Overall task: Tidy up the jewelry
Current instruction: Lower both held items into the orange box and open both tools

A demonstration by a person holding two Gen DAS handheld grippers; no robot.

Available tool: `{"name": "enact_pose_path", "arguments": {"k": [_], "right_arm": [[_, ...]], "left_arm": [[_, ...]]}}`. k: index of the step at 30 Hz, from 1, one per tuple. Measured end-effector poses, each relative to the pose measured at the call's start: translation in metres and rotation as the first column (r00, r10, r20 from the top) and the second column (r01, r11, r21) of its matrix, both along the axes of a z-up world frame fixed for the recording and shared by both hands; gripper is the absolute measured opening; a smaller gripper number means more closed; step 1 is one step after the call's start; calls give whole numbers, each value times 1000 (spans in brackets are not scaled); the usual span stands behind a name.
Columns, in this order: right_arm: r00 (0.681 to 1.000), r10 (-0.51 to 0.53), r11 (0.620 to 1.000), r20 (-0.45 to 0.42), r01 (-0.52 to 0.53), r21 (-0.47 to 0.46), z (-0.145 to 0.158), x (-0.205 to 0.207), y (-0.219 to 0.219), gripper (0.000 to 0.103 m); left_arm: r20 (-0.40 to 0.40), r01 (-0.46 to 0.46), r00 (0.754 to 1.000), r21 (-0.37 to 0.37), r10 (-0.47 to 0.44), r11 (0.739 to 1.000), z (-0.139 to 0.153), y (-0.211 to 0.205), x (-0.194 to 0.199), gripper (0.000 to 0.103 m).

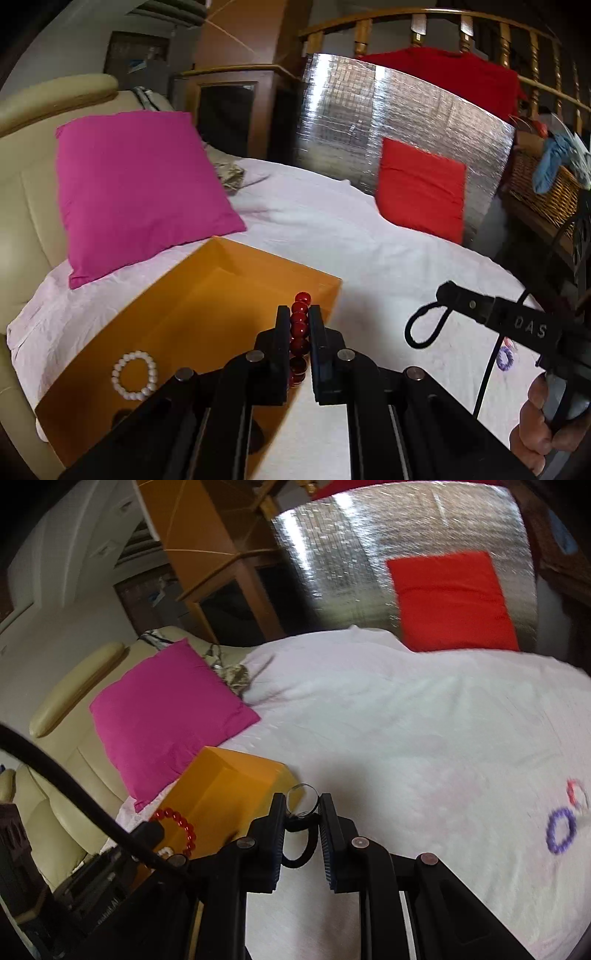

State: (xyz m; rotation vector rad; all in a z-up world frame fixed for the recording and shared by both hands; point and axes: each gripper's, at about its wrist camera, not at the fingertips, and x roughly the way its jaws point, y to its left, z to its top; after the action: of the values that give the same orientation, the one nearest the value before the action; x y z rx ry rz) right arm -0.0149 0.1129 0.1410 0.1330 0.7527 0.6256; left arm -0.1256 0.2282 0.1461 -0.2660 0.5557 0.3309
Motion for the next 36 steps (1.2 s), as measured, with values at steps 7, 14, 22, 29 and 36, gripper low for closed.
{"name": "enact_pose_path", "arguments": {"k": [7,14,22,29,36], "right_arm": [[998,63,997,25,-62,-35,10,3,47,19],[993,122,991,0,-121,-56,6,18,96,19],[983,157,983,-95,-165,-85,-19,41,143,19],[976,140,982,-169,-159,-100,-42,55,172,19],[964,126,987,-233,-146,-70,-53,67,187,23]], "left_arm": [[-6,-85,996,14,85,996,-2,30,-7,10],[-73,-160,984,30,162,987,-16,57,-2,10],[-209,-186,962,-25,177,982,-45,80,10,10],[-286,-211,941,-82,180,974,-64,88,18,10],[-331,-263,917,-81,223,961,-72,92,20,16]]}}
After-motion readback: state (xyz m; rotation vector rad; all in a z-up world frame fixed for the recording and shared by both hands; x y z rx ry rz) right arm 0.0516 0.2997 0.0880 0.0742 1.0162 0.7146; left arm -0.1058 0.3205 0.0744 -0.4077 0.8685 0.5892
